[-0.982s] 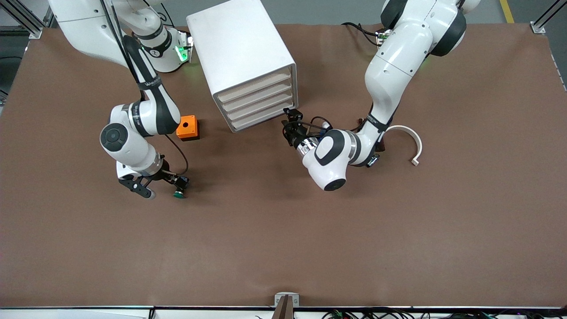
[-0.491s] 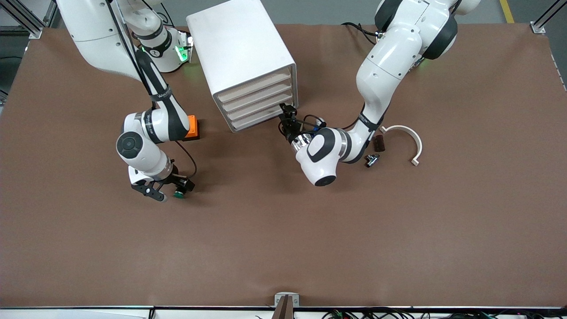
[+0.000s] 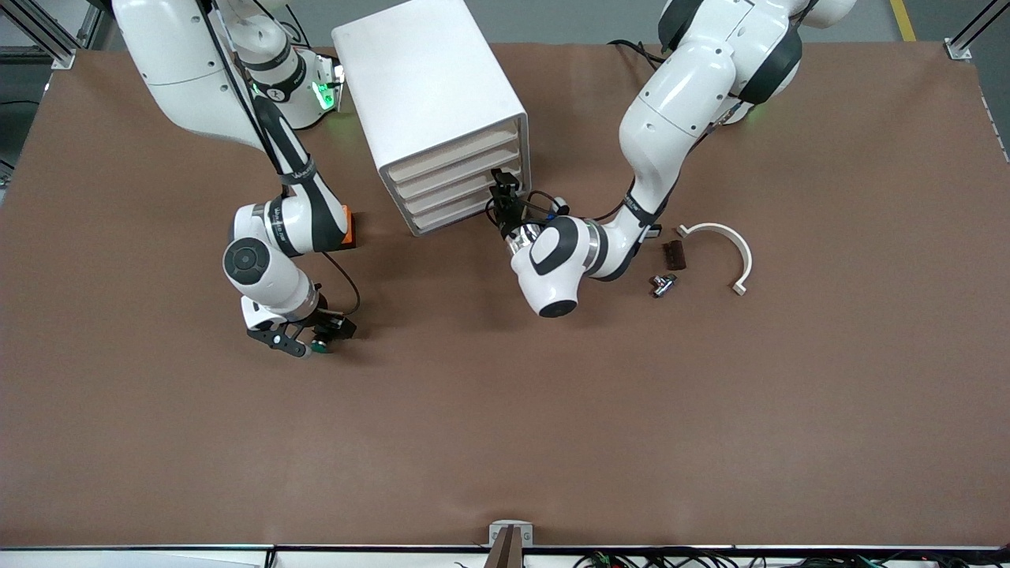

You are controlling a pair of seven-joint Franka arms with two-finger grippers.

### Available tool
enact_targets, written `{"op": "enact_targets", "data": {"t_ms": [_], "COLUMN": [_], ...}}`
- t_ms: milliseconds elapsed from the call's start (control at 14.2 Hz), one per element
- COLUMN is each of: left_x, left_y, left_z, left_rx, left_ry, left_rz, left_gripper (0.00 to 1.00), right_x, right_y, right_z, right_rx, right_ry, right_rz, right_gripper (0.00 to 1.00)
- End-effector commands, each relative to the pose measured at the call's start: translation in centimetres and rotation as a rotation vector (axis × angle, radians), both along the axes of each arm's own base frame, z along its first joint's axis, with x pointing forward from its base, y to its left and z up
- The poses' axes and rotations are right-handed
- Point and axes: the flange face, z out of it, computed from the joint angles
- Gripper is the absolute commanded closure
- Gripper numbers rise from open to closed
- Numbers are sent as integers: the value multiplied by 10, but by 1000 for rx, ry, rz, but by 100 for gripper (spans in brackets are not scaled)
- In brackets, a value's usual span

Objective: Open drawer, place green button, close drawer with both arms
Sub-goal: 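Pull the drawer open with the left gripper while the right gripper grasps the button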

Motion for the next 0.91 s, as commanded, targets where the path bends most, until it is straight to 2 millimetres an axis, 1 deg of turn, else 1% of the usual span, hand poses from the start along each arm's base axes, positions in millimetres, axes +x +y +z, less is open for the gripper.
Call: {"op": "enact_targets", "data": {"t_ms": [0,140,211,281,351,561,632,842], "left_x": [-16,-22,-23,-23,-24,-19,-18,-10], "left_y": [-8,-9,-9,-9,-9,-4,-3,2], "left_z": [-7,-13,-15,-15,-16,-20,-20,-19], "left_rx": [14,21,23,25,23,32,36,61], "left_ry": [48,56,61,60,60,67,68,74], "left_rz": [-15,-23,-23,-24,-25,-11,-8,12], "left_gripper": [61,66,69,73,74,80,82,87], "right_x": [0,-1,-1,0,1,0,1,2], "right_y": [1,0,-1,-4,-7,-6,-6,-6], "right_z": [0,-1,-1,-1,-1,-1,-1,1], "right_rx": [-3,-5,-6,-6,-6,-5,-3,0], "right_ry": [8,14,14,14,14,14,13,10], "right_rz": [12,35,75,107,110,104,96,92], "right_gripper": [5,24,33,47,58,90,97,99]}}
